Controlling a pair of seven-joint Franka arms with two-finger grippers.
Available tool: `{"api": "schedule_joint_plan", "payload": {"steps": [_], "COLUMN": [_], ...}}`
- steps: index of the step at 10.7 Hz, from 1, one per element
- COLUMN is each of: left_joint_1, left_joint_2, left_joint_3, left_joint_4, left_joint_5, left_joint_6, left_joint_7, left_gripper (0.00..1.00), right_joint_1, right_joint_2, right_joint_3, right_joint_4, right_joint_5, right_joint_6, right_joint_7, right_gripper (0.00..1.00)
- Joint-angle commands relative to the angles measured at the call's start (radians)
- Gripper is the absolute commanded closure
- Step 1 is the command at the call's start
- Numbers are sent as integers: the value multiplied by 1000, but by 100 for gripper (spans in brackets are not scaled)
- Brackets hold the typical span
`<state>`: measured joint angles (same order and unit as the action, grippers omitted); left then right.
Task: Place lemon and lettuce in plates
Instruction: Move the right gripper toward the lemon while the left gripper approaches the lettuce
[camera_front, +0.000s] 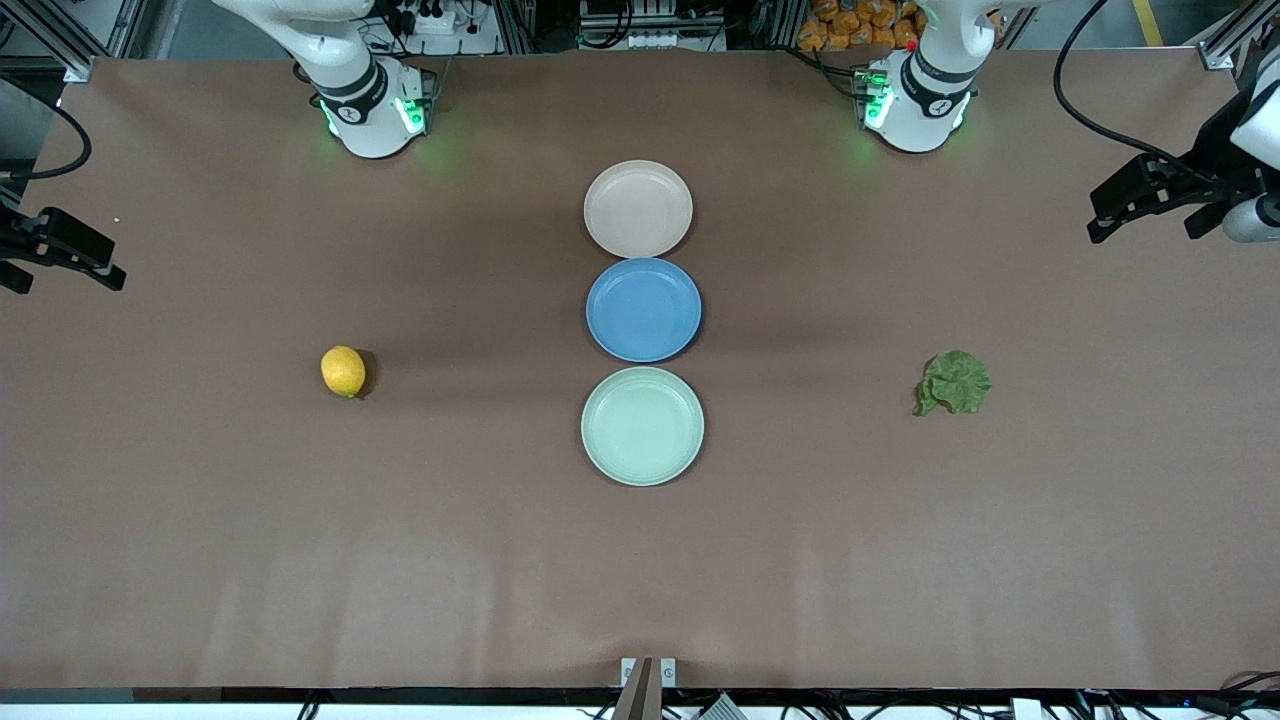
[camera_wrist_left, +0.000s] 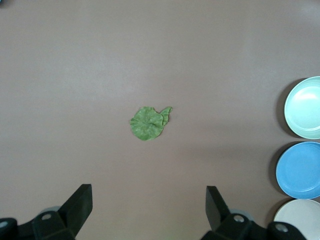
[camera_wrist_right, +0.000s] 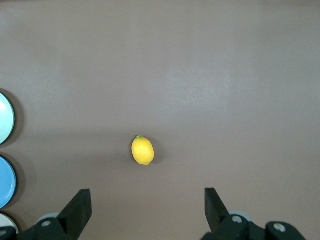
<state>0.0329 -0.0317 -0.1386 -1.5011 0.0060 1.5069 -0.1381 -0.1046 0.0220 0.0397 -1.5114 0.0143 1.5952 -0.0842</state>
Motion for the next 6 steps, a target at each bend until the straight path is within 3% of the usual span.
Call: {"api": "schedule_joint_plan", "payload": {"steps": [1, 6], "left_joint_1": [7, 33], "left_joint_2": [-10, 28], "left_joint_3": [-3, -9], "left_joint_4": [4, -57], "left_joint_5": [15, 18], "left_joint_6": [-14, -7], "left_joint_7": [25, 29], "left_gripper": [0, 0], "right_joint_1": [5, 5], "right_joint_2": [-10, -1], "right_joint_3": [-4, -4], "right_joint_4": [5, -13], "right_joint_5": [7, 7], "right_joint_6": [-14, -27], "right_joint_7": [15, 14], "right_gripper": [0, 0]}}
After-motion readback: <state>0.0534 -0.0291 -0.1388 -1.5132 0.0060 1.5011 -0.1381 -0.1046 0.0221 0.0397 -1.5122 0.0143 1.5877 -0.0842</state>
